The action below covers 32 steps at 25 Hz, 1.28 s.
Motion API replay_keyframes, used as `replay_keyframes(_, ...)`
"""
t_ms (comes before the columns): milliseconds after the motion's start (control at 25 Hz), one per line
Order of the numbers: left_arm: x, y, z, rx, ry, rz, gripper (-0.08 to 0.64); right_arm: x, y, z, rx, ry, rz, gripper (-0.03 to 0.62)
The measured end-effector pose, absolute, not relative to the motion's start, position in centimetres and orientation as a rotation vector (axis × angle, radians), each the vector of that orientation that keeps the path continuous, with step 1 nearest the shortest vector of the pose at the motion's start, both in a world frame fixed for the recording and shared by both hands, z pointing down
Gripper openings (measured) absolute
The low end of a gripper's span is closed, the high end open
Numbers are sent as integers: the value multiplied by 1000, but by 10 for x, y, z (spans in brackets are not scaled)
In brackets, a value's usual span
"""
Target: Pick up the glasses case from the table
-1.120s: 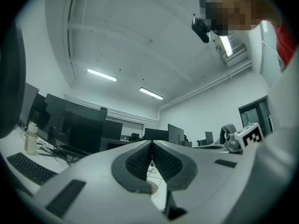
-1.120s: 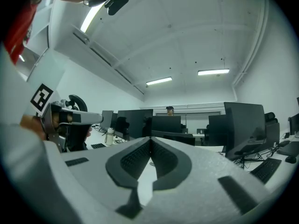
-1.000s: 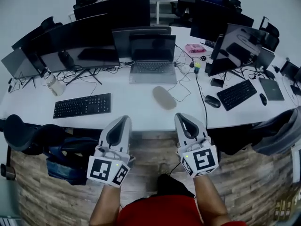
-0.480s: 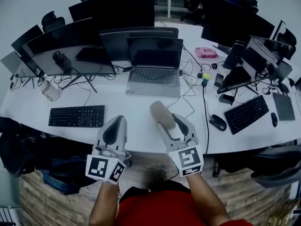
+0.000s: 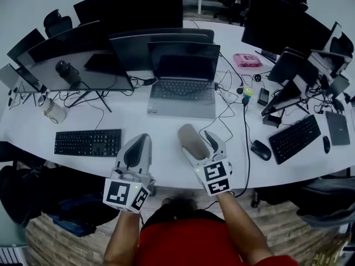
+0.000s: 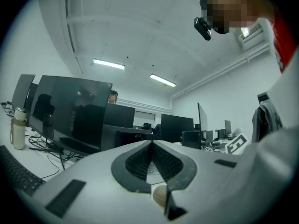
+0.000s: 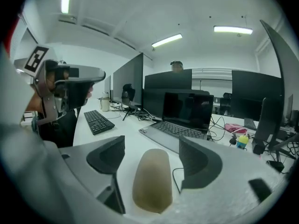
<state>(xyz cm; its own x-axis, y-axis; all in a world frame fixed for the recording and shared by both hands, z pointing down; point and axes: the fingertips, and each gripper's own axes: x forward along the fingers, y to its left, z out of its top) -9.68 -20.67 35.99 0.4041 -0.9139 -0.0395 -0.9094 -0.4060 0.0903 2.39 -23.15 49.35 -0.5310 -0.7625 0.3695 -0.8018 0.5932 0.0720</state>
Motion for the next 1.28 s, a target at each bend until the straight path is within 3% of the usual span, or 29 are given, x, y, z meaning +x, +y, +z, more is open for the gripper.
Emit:
replay_keyframes(600, -116, -239, 389, 2575, -1601, -79, 11, 13, -257, 593, 1116, -2250, 359, 426)
replay_keyframes(1280, -122, -233, 391, 2567, -1603, -42, 11, 14, -258, 622, 1104, -2188, 411, 408)
